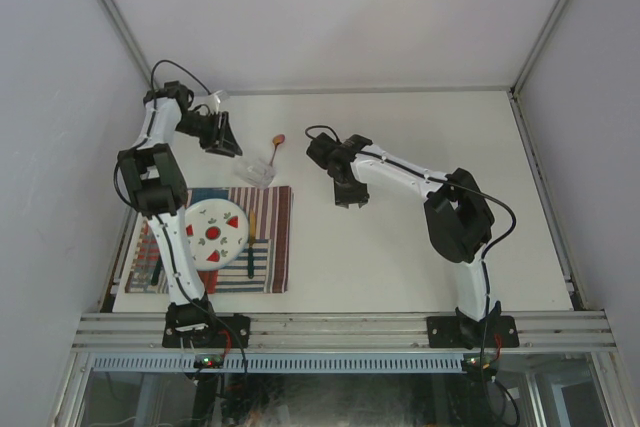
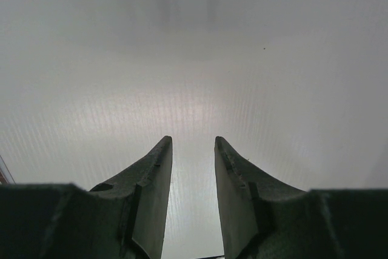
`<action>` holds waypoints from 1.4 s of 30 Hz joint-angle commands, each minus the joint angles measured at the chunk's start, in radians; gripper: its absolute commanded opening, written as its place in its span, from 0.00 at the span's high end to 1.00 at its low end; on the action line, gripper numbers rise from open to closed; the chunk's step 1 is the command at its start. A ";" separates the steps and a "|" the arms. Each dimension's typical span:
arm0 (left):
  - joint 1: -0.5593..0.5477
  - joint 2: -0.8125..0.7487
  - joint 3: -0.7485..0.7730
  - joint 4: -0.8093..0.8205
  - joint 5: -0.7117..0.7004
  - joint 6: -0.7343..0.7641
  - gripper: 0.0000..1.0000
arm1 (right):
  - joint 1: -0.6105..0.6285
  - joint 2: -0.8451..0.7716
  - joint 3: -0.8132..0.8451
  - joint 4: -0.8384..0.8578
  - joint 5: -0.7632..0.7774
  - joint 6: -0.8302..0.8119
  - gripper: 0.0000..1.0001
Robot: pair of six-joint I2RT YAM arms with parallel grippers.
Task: Set the dinner table for one person
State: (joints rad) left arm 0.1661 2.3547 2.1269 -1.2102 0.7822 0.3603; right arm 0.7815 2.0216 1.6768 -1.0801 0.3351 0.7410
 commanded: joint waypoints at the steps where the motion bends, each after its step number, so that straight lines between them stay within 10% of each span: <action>1: 0.000 -0.089 -0.059 -0.033 0.043 0.043 0.55 | 0.007 -0.033 0.023 0.020 -0.001 0.014 0.67; 42: -0.172 -0.324 -0.299 -0.083 0.157 0.011 0.55 | 0.014 -0.141 -0.193 0.179 -0.005 0.048 0.68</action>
State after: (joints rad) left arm -0.0132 2.1044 1.8698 -1.3312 0.9127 0.3943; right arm 0.7887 1.9533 1.5036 -0.9501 0.3229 0.7704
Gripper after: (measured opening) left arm 0.451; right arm 0.326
